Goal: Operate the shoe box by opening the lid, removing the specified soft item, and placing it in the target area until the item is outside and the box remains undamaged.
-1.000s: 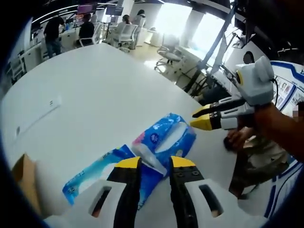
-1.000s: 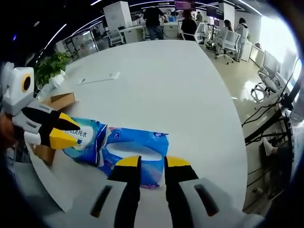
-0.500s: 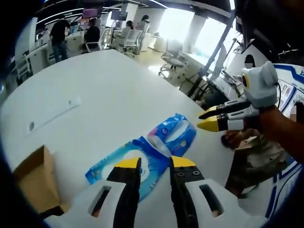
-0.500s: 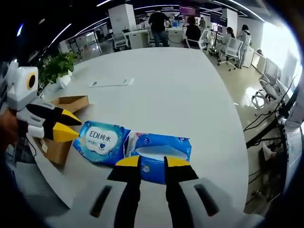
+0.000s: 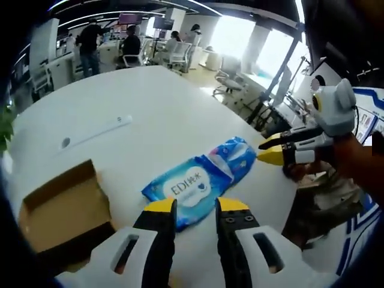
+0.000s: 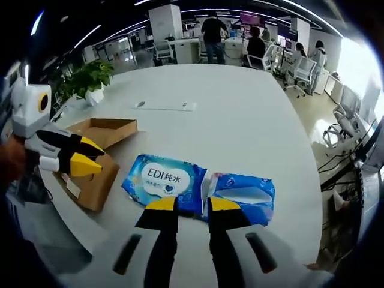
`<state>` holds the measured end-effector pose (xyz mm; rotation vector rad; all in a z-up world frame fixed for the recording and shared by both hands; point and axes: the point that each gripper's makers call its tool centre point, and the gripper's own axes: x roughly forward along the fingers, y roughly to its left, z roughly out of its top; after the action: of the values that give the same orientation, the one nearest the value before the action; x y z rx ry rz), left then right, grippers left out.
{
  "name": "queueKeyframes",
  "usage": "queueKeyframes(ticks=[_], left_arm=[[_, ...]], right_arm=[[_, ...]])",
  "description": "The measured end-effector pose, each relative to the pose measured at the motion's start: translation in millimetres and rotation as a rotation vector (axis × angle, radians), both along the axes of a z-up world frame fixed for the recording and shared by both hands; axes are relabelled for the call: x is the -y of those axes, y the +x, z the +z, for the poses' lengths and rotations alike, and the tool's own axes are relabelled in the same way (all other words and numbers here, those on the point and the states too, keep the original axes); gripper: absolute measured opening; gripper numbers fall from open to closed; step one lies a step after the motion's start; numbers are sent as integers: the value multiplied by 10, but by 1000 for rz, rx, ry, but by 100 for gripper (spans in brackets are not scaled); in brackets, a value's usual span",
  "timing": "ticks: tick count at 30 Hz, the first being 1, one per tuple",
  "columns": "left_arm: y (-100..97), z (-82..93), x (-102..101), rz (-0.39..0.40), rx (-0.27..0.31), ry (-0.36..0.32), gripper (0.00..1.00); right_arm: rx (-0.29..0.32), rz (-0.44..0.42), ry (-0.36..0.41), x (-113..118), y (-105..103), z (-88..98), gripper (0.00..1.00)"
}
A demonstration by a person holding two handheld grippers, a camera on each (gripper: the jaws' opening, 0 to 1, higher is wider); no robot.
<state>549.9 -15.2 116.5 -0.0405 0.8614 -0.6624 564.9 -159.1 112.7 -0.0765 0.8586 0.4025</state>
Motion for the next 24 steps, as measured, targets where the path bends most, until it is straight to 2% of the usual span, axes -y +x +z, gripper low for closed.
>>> queueKeyframes(ticks=[5, 9, 13, 18, 24], left_arm=[[-120, 52, -336, 27, 3, -1, 24], [-197, 95, -577, 46, 9, 1, 24], [-313, 143, -913, 77, 15, 7, 23], [-502, 82, -1369, 113, -1, 39, 24], [-605, 31, -1878, 172, -11, 52, 23]], right_arm=[[8, 26, -3, -294, -90, 63, 18], [7, 58, 3, -617, -201, 88, 18], [5, 104, 12, -989, -318, 96, 18], [1, 140, 25, -1366, -401, 73, 18], [-2, 196, 30, -1780, -495, 84, 18]])
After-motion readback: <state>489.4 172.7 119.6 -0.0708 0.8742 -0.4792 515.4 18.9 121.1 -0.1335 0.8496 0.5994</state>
